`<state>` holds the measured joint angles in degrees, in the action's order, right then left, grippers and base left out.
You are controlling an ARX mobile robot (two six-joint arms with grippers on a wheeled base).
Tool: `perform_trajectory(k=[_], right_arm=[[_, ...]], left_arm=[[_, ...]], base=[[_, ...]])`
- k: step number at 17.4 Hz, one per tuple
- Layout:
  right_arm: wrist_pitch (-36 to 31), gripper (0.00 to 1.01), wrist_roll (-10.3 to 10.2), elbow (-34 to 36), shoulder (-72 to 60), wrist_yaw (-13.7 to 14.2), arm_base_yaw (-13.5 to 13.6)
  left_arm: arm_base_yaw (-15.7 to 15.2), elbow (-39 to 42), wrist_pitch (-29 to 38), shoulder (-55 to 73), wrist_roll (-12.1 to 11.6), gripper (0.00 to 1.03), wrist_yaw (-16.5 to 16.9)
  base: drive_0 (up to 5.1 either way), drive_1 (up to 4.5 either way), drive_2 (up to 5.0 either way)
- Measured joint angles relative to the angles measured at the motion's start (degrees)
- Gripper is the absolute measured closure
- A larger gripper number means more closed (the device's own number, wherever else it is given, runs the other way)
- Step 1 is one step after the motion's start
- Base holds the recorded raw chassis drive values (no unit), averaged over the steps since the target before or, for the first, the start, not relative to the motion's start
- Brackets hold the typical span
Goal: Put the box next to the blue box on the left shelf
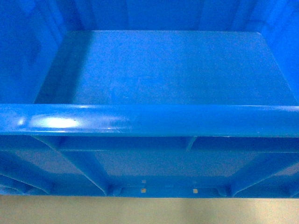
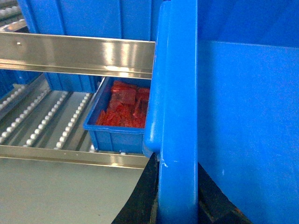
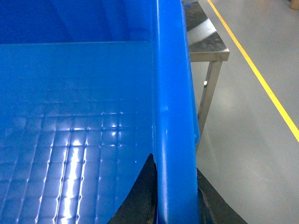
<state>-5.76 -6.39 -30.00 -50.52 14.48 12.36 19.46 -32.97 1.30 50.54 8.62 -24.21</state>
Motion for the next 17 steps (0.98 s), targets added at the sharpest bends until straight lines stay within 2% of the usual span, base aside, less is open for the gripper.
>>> perform_trajectory(k=[17], right_arm=[[0.0, 0.91, 0.0, 0.0, 0.0, 0.0, 0.0]], left_arm=[[0.0, 0.0, -0.1, 0.0, 0.0, 0.94, 0.0]], base=[[-5.1, 2.40, 2.4]])
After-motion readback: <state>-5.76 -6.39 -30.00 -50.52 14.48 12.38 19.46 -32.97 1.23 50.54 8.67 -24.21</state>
